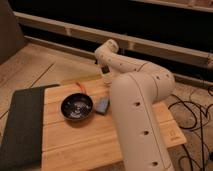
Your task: Place the eraser in the ceramic cup
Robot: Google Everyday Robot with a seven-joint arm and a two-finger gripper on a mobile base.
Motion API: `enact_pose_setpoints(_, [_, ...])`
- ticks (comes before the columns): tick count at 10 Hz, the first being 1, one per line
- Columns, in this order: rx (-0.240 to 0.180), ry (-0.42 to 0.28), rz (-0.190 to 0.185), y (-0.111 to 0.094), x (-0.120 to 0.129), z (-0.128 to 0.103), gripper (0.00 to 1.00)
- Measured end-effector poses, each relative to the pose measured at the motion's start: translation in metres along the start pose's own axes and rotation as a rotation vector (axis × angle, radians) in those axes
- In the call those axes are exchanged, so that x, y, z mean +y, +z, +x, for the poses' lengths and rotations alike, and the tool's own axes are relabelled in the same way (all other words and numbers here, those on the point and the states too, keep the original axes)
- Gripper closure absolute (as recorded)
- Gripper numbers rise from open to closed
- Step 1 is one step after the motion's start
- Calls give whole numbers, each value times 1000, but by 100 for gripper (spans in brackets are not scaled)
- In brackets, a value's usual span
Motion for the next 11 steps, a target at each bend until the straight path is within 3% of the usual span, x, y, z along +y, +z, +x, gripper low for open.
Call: enact_pose_setpoints(11, [-91, 12, -32, 5, -2, 9, 100])
